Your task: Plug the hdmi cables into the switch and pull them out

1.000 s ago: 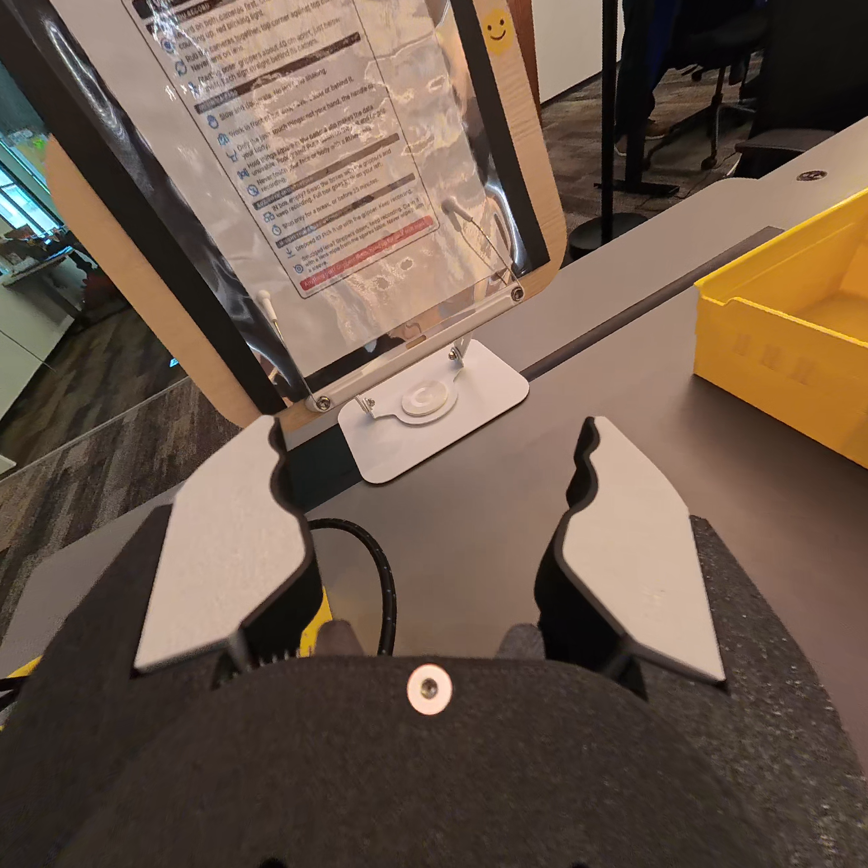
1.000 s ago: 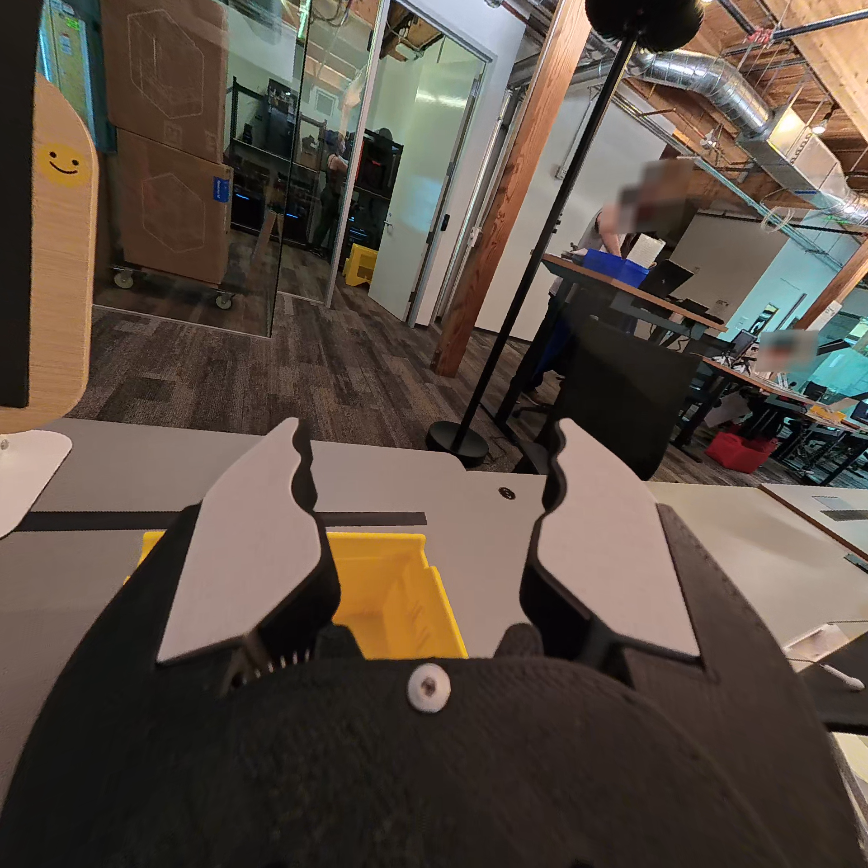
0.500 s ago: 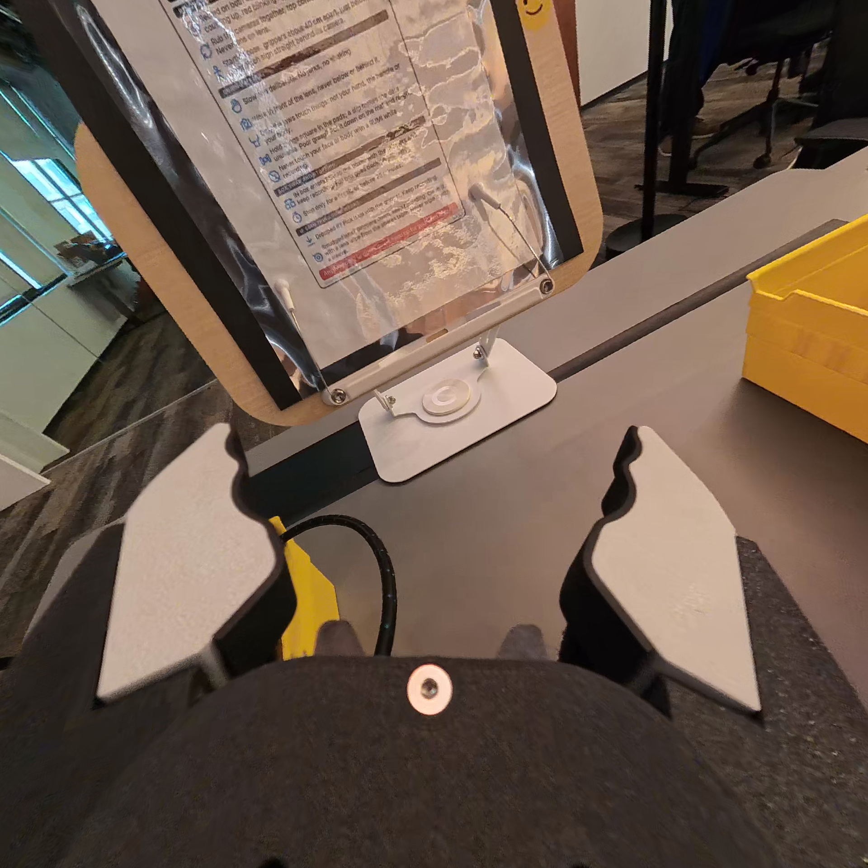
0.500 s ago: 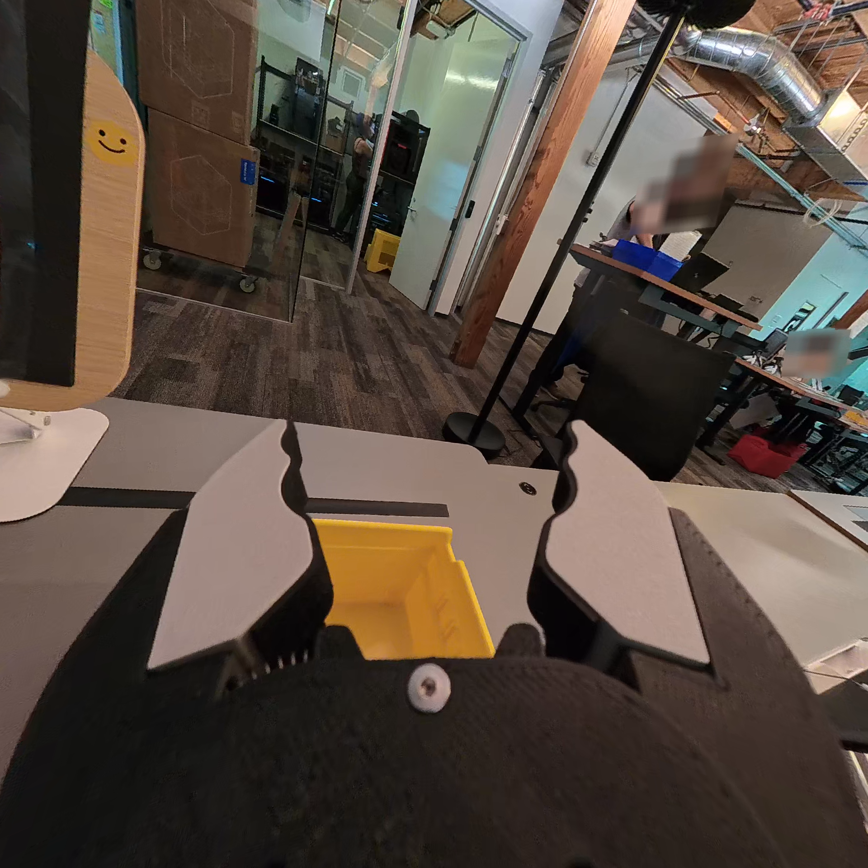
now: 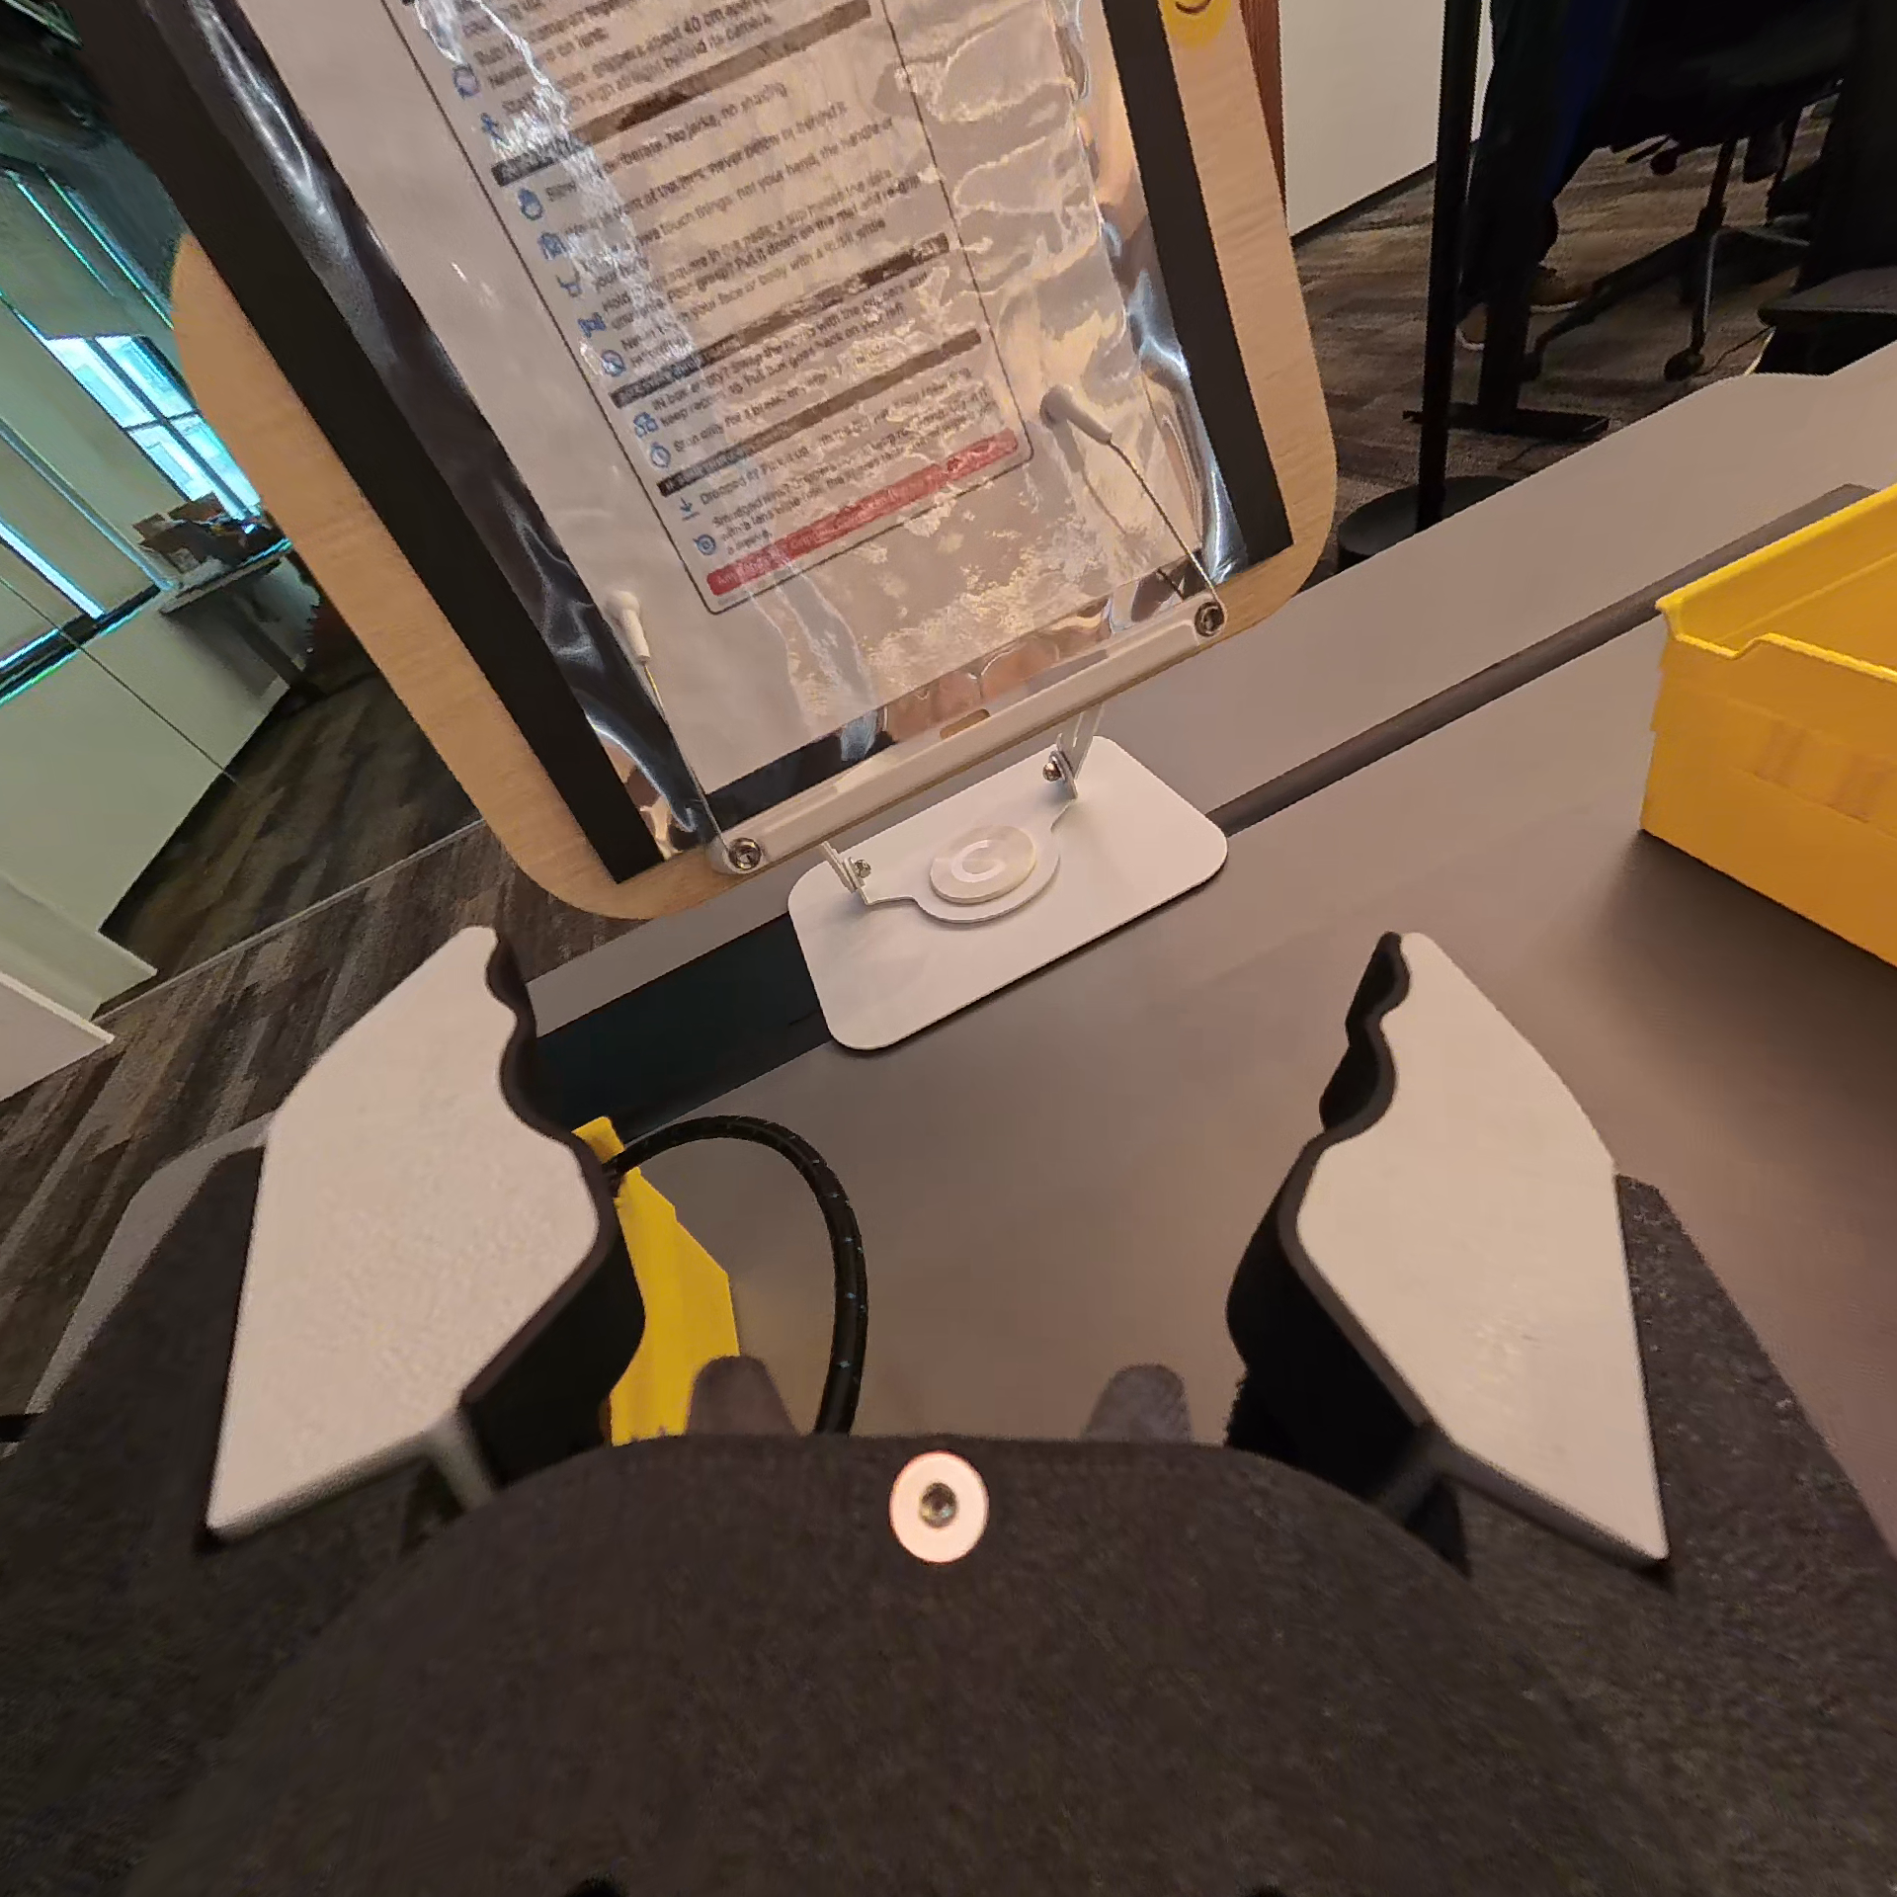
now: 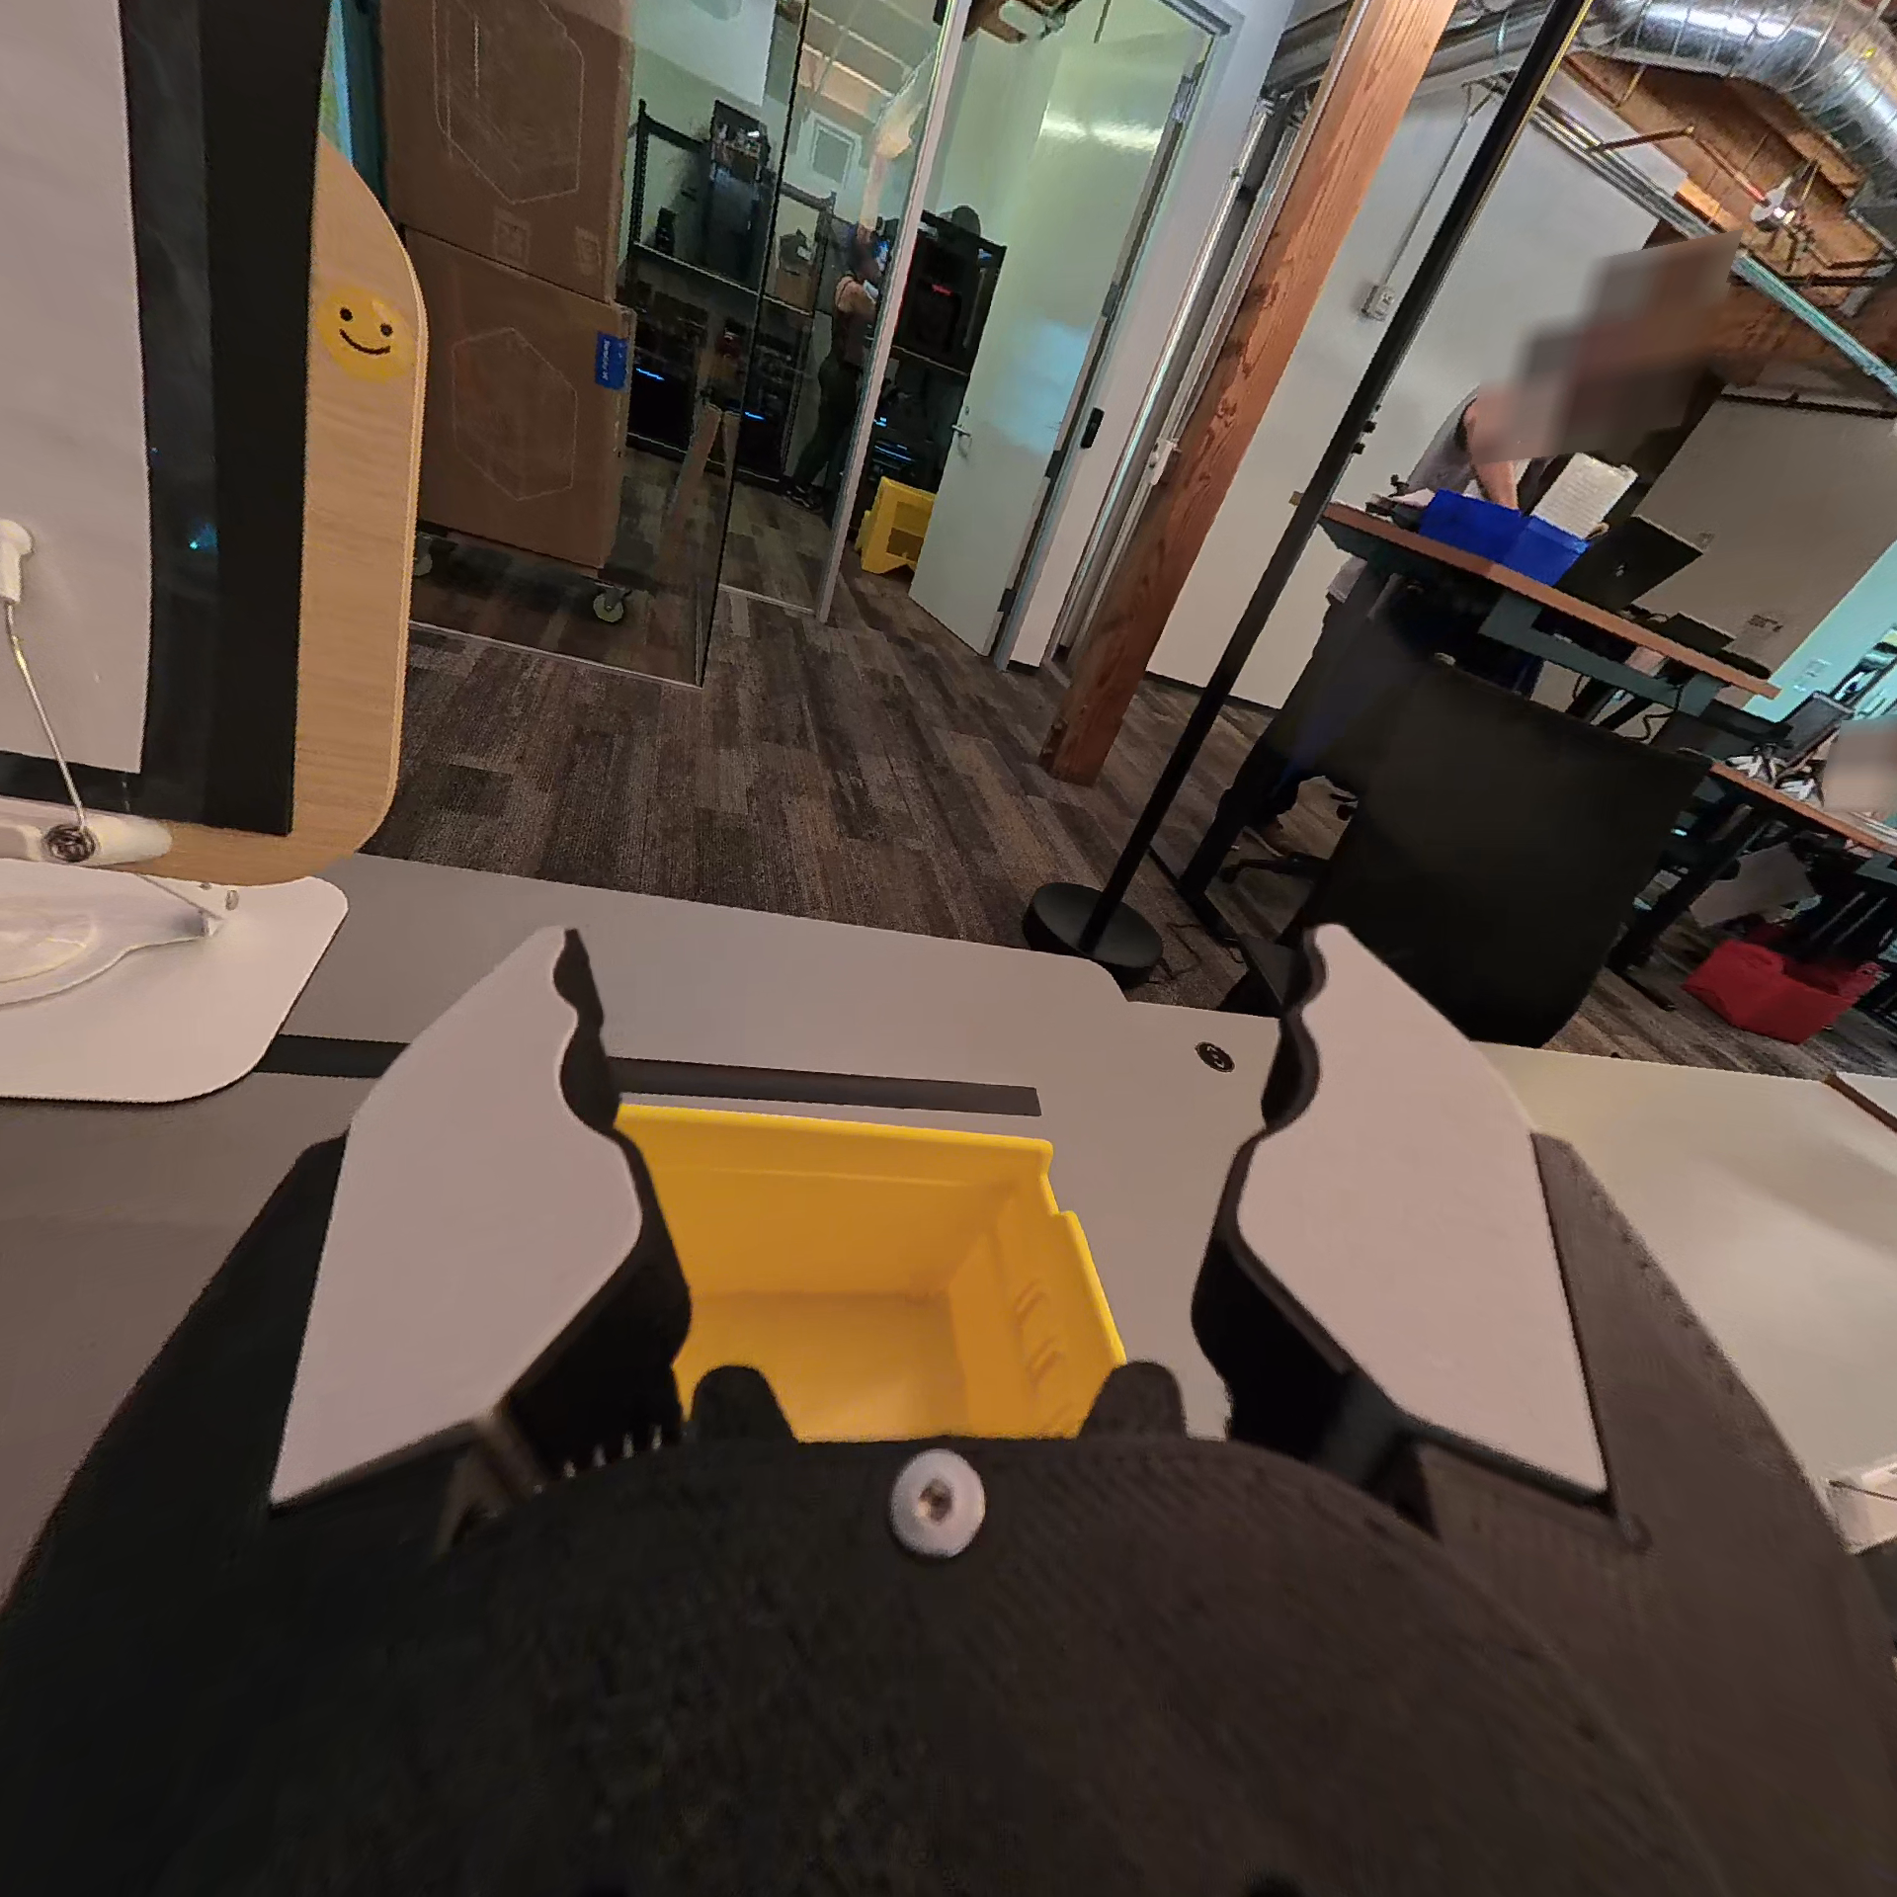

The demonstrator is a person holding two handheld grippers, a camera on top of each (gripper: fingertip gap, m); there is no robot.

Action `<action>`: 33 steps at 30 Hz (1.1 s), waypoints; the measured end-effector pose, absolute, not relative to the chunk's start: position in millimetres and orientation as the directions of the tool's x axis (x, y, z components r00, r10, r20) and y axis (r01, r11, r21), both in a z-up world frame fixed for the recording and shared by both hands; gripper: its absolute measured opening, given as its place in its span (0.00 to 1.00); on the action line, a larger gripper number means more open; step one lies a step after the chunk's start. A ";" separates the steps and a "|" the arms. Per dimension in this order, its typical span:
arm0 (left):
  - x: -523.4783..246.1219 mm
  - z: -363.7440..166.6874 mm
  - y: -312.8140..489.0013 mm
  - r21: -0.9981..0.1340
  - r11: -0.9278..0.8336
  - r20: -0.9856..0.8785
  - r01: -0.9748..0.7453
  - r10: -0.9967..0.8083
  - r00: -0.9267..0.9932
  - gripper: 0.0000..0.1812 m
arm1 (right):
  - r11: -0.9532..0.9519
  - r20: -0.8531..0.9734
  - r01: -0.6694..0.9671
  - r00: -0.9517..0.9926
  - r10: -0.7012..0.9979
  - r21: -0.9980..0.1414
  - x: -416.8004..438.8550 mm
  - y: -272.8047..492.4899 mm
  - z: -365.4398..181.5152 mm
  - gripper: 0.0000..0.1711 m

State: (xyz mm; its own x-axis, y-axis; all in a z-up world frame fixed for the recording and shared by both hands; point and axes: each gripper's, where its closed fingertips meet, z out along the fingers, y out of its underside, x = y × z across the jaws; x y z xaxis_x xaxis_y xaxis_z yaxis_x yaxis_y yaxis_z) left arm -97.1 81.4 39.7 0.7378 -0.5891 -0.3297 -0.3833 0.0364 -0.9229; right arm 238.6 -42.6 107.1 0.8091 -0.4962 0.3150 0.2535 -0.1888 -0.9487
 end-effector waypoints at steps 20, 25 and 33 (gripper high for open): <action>-113.9 73.0 77.3 -0.965 0.068 -0.244 -0.255 -0.597 0.764 0.79 | -0.139 0.331 0.302 0.812 -0.481 -0.943 236.2 -47.3 117.4 0.79; -121.7 84.2 76.1 -0.974 0.077 -0.216 -0.213 -0.599 0.771 0.79 | -0.097 0.331 0.327 0.807 -0.490 -0.940 235.8 -53.8 127.2 0.79; -128.6 95.4 74.3 -0.975 0.103 -0.220 -0.198 -0.601 0.769 0.80 | -0.082 0.333 0.341 0.791 -0.513 -0.937 238.4 -60.4 134.5 0.80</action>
